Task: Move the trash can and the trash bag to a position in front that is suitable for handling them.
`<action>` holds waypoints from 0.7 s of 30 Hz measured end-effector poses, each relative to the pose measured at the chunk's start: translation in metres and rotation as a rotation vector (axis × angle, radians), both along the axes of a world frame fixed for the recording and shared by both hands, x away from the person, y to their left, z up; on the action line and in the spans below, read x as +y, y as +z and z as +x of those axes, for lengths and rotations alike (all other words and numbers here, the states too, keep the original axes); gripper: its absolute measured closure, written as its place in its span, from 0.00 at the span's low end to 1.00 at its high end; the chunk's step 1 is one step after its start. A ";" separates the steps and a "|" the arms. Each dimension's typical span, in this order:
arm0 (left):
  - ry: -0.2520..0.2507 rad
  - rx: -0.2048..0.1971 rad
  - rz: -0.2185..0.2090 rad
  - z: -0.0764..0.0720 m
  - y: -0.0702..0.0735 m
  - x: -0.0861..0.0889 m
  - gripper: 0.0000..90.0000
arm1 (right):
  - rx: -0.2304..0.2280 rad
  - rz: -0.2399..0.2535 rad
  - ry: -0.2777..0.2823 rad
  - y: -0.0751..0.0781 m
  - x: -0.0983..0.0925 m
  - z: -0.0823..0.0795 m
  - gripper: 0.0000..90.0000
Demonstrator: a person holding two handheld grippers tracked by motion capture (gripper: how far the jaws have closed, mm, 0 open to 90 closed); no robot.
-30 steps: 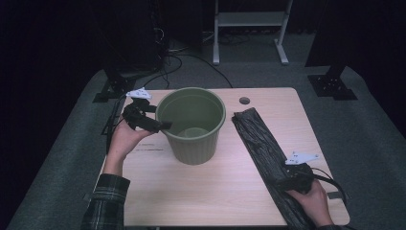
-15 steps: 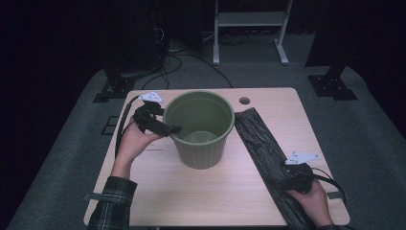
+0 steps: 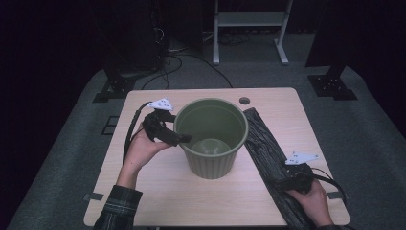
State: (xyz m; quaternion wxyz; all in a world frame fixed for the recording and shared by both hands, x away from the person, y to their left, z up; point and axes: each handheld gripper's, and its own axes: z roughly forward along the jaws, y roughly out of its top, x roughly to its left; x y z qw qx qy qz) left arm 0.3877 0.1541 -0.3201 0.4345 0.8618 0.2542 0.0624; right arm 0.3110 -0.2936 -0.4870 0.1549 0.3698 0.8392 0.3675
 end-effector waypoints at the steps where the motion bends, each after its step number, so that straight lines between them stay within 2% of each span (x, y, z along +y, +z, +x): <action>1: -0.006 -0.002 -0.004 -0.002 0.000 -0.002 0.00 | 0.000 0.000 0.000 0.000 0.000 0.000 0.11; 7: -0.049 -0.003 -0.024 -0.012 -0.002 -0.017 0.00 | 0.001 -0.001 0.001 0.000 0.000 0.000 0.11; 11: -0.080 -0.003 -0.020 -0.019 -0.002 -0.026 0.00 | 0.001 -0.001 0.000 0.000 0.000 0.000 0.11; 13: -0.080 -0.011 -0.021 -0.020 -0.002 -0.028 0.00 | 0.000 0.000 0.000 0.000 0.000 0.000 0.11; 16: -0.067 -0.013 -0.040 -0.018 0.001 -0.024 0.00 | 0.000 0.000 0.000 0.000 0.000 0.000 0.11; 17: -0.055 -0.029 -0.056 -0.018 0.003 -0.022 0.00 | 0.000 0.000 0.000 0.000 0.000 0.000 0.11; 19: -0.039 -0.037 -0.100 -0.018 0.008 -0.014 0.00 | 0.000 0.000 0.000 0.000 0.000 0.000 0.11; 21: -0.026 -0.052 -0.112 -0.019 0.014 -0.007 0.00 | 0.000 0.000 0.000 0.000 0.000 0.000 0.11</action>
